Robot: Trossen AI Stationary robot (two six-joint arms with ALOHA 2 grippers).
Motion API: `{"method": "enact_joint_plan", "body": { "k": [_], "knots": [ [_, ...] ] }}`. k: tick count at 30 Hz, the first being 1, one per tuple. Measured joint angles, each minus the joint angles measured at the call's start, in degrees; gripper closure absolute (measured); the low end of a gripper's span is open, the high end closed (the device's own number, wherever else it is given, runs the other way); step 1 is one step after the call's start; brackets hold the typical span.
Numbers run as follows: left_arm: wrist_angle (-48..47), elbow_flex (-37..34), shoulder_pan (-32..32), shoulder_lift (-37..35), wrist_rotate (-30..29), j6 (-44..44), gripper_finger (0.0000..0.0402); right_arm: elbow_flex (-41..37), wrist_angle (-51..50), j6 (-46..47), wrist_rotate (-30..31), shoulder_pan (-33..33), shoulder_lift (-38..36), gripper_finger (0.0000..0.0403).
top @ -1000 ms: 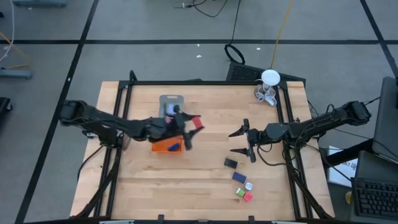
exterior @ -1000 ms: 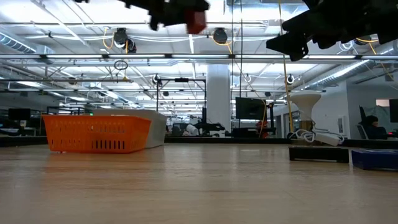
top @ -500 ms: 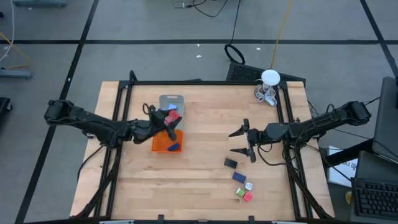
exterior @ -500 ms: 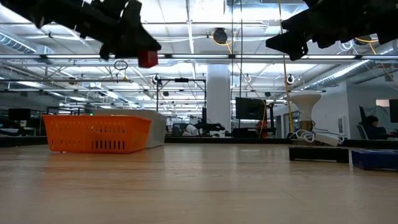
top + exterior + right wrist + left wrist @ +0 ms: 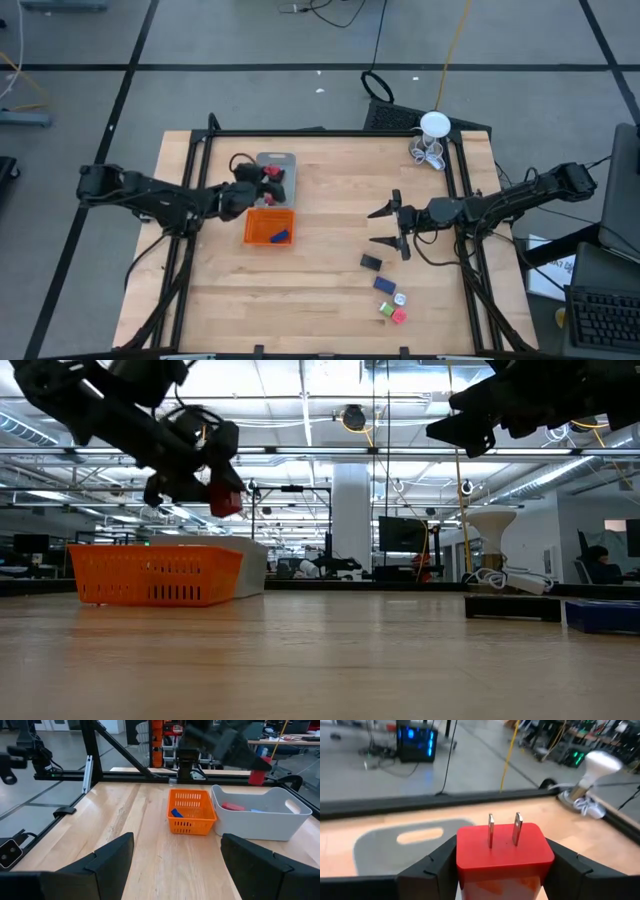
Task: Pick & Place Office items
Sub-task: Put the red charger adapter into the gray bin
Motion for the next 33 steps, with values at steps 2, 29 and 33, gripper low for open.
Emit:
{"method": "enact_joint_plan", "body": {
  "k": [2, 29, 33],
  "knots": [
    [-1.6, 0.2, 1.8, 1.2, 2.2, -2.0, 0.0186, 0.0, 0.0, 0.0, 0.0, 0.0, 0.0, 0.0117],
    [-8.2, 4.2, 6.7, 14.9, 10.8, -12.2, 0.0175, 0.0, 0.0, 0.0, -0.2, 0.0, 0.0, 0.0117],
    [-8.2, 4.2, 6.7, 14.9, 10.8, -12.2, 0.0166, 0.0, 0.0, 0.0, -0.2, 0.0, 0.0, 0.0117]
  ]
}}
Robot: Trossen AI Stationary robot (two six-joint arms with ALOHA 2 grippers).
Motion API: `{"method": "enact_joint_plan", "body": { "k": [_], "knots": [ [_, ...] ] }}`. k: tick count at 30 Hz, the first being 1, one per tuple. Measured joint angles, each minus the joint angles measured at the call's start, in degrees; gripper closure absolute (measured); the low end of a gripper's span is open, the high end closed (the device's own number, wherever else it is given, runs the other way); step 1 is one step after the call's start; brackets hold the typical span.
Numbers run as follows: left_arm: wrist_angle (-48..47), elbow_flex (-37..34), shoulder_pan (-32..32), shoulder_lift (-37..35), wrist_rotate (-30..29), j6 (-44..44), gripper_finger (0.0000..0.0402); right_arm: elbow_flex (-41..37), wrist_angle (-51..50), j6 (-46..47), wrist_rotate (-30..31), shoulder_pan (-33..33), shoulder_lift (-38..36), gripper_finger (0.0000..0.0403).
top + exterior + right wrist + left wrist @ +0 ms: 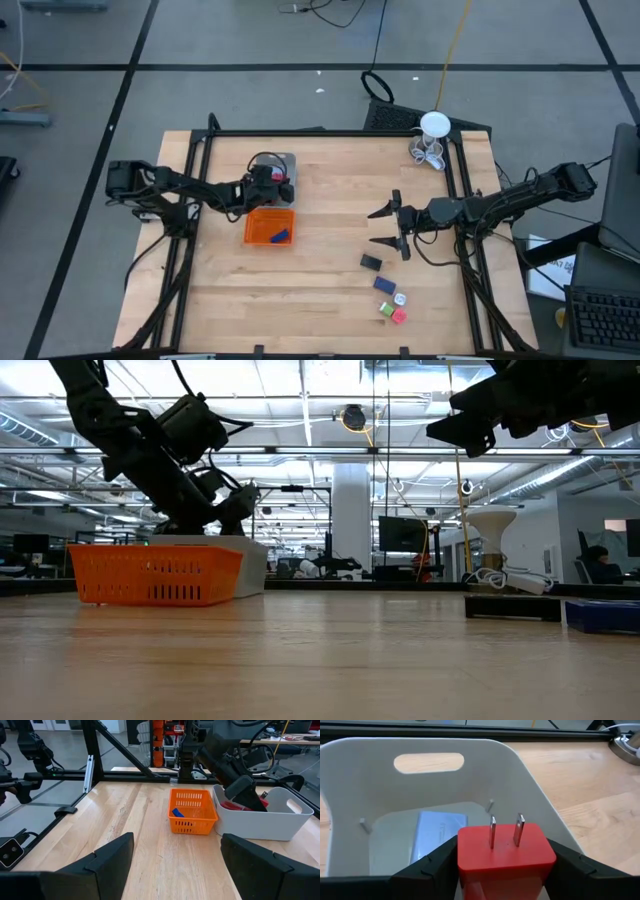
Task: Pick & Place Office items
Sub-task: Put the red charger adapter into the gray bin
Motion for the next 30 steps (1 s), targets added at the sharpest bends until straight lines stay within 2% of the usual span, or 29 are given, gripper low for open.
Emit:
{"method": "enact_joint_plan", "body": {
  "k": [14, 30],
  "knots": [
    [0.0, 0.0, 0.0, 0.0, 2.5, 0.2, 0.0161, 0.0, 0.0, 0.0, 0.0, 0.0, 0.0, 0.0117],
    [-0.1, 0.0, 0.0, 0.0, 2.6, 0.3, 0.0160, 0.0, 0.0, 0.0, 0.0, 0.0, 0.0, 0.0117]
  ]
}}
